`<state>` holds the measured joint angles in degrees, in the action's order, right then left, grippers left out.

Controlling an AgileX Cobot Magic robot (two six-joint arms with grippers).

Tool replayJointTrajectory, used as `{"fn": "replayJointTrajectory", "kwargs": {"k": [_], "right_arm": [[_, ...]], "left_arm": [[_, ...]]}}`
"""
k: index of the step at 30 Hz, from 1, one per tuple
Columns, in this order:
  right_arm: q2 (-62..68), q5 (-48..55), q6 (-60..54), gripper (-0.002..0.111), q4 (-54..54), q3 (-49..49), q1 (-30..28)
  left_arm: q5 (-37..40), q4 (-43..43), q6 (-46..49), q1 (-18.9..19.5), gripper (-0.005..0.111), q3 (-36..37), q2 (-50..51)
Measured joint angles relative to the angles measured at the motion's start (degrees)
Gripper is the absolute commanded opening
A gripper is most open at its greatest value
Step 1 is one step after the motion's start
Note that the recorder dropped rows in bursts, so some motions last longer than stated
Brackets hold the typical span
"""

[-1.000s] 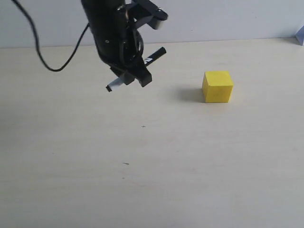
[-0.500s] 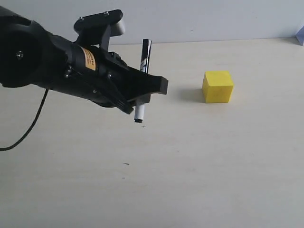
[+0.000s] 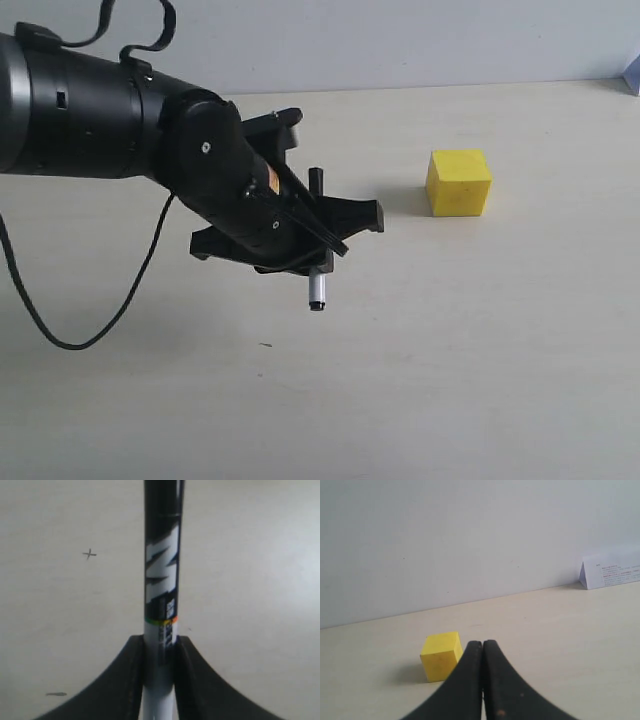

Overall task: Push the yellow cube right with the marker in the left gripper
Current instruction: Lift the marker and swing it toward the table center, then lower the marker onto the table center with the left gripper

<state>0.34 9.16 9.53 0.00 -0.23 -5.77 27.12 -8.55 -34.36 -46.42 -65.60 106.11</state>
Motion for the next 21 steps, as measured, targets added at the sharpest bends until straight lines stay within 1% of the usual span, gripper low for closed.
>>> {"fn": "replayJointTrajectory", "kwargs": {"k": [9, 11, 17, 21], "right_arm": [[0.0, 0.0, 0.0, 0.0, 0.0, 0.0, 0.0], [0.0, 0.0, 0.0, 0.0, 0.0, 0.0, 0.0], [0.0, 0.0, 0.0, 0.0, 0.0, 0.0, 0.0], [0.0, 0.0, 0.0, 0.0, 0.0, 0.0, 0.0]], "left_arm": [[1.4, -0.1, -1.5, 4.1, 0.0, -0.4, 4.7], [2.2, -0.4, -1.5, 4.2, 0.0, -0.9, 5.8], [9.1, -1.0, -1.5, 4.4, 0.0, -5.1, 9.6], [10.5, -2.7, -1.6, 4.4, 0.0, -8.1, 11.3]]}}
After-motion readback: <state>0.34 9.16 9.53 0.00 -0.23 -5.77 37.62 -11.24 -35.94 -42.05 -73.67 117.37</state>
